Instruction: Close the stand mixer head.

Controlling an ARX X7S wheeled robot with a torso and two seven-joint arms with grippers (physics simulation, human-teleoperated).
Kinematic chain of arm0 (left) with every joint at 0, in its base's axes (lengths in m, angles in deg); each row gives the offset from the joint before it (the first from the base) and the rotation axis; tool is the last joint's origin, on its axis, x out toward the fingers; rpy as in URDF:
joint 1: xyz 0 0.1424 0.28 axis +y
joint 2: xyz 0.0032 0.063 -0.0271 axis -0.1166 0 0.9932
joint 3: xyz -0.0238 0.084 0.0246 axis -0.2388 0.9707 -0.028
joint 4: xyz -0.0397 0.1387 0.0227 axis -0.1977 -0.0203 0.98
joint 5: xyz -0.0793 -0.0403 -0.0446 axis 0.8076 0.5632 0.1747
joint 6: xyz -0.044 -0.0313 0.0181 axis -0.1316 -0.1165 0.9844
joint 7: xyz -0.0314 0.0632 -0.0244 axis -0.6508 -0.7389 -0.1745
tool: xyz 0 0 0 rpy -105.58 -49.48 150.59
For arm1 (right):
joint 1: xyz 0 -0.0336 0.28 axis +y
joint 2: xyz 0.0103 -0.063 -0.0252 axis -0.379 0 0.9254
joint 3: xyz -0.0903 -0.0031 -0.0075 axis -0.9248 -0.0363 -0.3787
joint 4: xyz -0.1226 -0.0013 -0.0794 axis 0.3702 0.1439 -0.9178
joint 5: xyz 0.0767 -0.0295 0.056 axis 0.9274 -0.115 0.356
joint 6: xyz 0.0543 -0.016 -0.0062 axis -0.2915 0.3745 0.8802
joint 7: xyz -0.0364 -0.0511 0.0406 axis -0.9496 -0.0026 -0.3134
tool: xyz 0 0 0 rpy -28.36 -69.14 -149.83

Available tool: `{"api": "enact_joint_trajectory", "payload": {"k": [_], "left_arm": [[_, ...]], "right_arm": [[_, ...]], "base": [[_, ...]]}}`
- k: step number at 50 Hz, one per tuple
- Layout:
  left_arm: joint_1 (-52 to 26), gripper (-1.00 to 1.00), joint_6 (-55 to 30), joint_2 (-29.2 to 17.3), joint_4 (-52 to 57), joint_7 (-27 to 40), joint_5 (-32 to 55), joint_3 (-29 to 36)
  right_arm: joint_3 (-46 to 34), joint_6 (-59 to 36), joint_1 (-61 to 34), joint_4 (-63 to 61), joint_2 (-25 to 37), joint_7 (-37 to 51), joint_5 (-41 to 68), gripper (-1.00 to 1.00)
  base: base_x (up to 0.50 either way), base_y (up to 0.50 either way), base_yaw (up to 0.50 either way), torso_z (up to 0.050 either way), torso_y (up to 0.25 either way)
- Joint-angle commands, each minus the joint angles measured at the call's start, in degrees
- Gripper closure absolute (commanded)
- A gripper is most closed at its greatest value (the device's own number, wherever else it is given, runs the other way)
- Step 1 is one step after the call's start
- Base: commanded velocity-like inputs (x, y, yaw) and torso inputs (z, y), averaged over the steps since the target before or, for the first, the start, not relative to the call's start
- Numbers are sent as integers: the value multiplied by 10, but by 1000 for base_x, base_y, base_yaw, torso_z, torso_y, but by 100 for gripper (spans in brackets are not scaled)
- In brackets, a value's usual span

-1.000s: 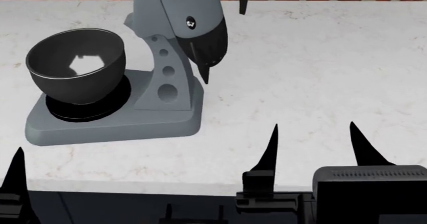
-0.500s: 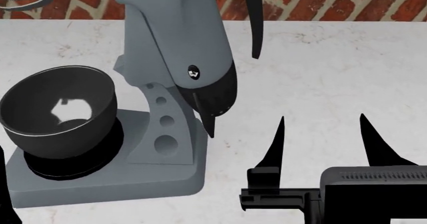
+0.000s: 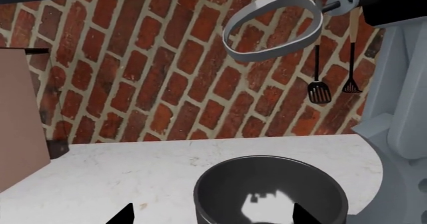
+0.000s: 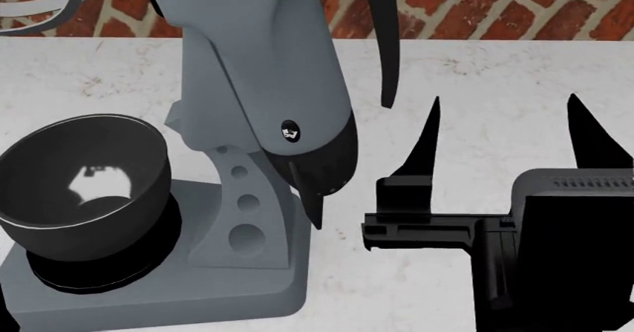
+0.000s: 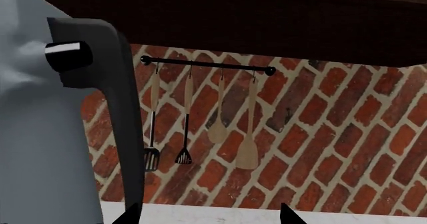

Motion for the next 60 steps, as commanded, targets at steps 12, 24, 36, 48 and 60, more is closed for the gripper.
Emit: {"api": "enact_joint_trajectory", "payload": {"k": [12, 24, 36, 48, 60], "left_arm": [[2, -100, 42, -52, -15, 68, 69, 38], [8, -100, 55, -54, -24, 66, 59, 51], [8, -100, 60, -59, -25, 73, 65, 56], [10, -100, 65, -65, -27, 77, 69, 59], [10, -100, 70, -71, -28, 84, 77, 58]], "right_arm": [[50, -261, -302, 44, -50, 35, 166, -100], [-73, -187, -305, 125, -16, 33, 135, -100], [-181, -96, -363, 246, 19, 0, 68, -100], [-254, -28, -388, 362, 16, -43, 34, -100], [-298, -39, -406, 378, -13, -77, 56, -100]], "base": [[0, 0, 0, 0, 0], [0, 0, 0, 0, 0], [0, 0, 0, 0, 0], [2, 0, 1, 0, 0], [6, 1, 3, 0, 0]]}}
